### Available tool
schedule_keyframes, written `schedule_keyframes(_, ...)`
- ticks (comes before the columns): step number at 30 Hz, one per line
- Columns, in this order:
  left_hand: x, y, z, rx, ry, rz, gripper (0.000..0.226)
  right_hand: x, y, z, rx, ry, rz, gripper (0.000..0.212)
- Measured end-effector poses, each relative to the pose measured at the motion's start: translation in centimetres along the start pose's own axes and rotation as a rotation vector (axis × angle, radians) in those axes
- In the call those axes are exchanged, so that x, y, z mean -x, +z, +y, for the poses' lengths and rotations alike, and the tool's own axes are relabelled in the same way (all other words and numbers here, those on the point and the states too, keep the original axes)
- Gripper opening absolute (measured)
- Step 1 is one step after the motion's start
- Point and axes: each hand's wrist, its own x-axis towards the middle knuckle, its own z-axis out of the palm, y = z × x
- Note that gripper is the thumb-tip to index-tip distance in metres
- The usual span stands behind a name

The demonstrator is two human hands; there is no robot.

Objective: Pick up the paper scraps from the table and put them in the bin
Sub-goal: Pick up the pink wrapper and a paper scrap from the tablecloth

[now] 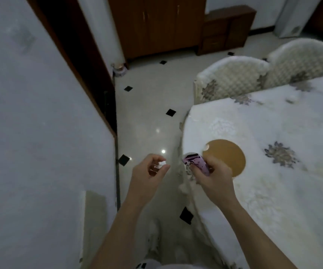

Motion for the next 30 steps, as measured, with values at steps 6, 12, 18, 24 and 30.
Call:
schedule_keyframes(6,-6.9,5.9,1.3,-0.035,0.147,-0.323,0.009,-0.6,-4.2,2.3,0.056,0.225,0.257,0.025)
schedule_keyframes(12,-11.1,9.8,1.8,-0.083,0.265,-0.560,0.008,-0.2,-5.6,3.2,0.068,0.378,0.438,0.024)
schedule_keyframes(18,-14.0,11.3,1.3,-0.158,0.396,-0.670,0.007,-1.6,-4.5,3.8,0.125,0.425,0.547,0.027)
schedule_keyframes(24,-15.3,12.9,0.7,-0.297,0.583,-0.692,0.019,-3.0,-3.6,3.8,0.231,0.424,0.540,0.047)
schedule_keyframes(30,-15.4,13.4,-0.2,-0.514,0.643,-0.686,0.046,-2.4,-3.1,5.0,0.386,0.500,0.453,0.025)
